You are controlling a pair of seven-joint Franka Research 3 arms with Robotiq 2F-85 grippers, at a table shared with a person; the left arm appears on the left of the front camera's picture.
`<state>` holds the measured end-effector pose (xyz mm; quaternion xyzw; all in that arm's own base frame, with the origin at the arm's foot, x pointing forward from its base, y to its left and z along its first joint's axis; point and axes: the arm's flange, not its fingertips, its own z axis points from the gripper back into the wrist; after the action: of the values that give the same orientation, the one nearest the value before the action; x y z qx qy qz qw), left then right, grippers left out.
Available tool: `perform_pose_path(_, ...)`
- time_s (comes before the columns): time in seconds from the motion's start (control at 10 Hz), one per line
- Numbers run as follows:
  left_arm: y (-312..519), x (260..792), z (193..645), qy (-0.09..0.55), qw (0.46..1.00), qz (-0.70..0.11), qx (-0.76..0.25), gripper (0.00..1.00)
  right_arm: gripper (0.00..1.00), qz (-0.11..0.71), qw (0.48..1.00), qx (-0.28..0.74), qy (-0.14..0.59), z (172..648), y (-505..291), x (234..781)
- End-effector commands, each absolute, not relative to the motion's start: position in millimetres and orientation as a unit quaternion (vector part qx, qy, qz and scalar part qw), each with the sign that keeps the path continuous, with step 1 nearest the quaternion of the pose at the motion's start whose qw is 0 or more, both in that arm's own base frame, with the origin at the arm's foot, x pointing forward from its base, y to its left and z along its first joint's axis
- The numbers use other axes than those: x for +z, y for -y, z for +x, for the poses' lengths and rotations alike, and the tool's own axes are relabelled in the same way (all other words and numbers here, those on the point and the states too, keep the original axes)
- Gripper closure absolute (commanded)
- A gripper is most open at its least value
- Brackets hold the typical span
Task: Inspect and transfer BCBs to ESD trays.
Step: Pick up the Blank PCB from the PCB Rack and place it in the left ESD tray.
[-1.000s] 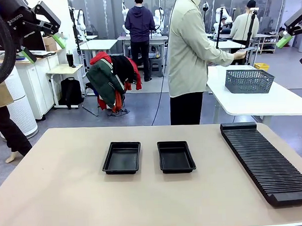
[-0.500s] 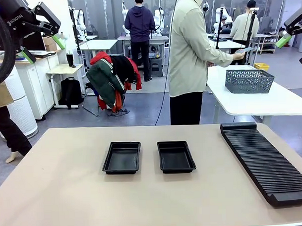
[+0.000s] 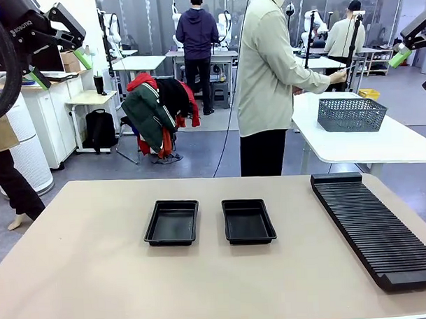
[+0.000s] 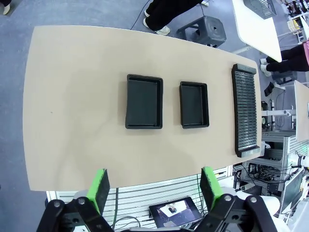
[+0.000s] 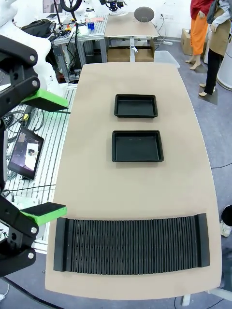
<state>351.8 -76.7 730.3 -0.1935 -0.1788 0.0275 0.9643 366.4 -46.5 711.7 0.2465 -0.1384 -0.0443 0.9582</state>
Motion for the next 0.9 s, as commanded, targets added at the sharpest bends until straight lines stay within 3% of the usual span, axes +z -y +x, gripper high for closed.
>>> perform_pose_path(0.0, 76.8, 730.2, 351.7, 0.179, 0.964, -0.196, 0.028, 0.0, 0.0, 0.246, 0.958, -0.045, 0.138, 366.4, 46.5, 711.4)
perform_pose_path(0.8, 76.8, 730.2, 351.7, 0.179, 0.964, -0.196, 0.028, 0.0, 0.0, 0.246, 0.958, -0.045, 0.138, 366.4, 46.5, 711.4)
